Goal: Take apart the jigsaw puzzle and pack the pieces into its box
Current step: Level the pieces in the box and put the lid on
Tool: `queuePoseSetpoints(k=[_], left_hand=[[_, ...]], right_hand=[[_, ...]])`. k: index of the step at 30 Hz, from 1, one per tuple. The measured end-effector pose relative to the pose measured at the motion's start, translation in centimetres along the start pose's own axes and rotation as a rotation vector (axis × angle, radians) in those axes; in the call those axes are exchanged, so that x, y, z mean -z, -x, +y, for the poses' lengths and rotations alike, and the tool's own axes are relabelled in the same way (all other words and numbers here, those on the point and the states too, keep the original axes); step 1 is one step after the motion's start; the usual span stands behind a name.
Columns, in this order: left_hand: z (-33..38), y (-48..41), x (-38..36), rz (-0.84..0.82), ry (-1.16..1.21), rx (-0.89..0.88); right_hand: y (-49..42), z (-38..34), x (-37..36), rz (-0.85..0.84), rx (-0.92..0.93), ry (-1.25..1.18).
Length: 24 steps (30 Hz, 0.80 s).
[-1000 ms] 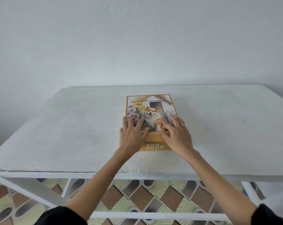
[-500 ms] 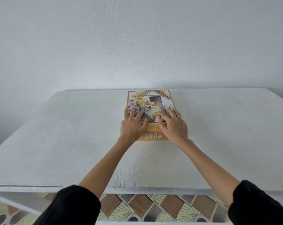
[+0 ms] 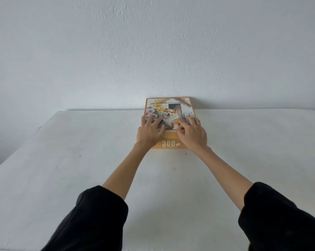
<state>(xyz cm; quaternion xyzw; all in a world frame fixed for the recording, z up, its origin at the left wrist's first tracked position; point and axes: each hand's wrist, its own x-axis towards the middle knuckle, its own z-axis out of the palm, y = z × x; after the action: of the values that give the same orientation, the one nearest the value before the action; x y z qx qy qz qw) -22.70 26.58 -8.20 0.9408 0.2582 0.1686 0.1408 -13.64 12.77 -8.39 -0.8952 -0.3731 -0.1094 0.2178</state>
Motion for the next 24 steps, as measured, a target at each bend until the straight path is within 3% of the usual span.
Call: queuePoseSetpoints(k=[18, 24], left_hand=[[-0.6, -0.1, 0.1, -0.020, -0.066, -0.029], [-1.0, 5.8, 1.0, 0.026, 0.043, -0.063]], right_hand=[[0.6, -0.5, 0.2, 0.000, 0.001, 0.031], [6.7, -0.3, 0.8, 0.172, 0.132, -0.033]])
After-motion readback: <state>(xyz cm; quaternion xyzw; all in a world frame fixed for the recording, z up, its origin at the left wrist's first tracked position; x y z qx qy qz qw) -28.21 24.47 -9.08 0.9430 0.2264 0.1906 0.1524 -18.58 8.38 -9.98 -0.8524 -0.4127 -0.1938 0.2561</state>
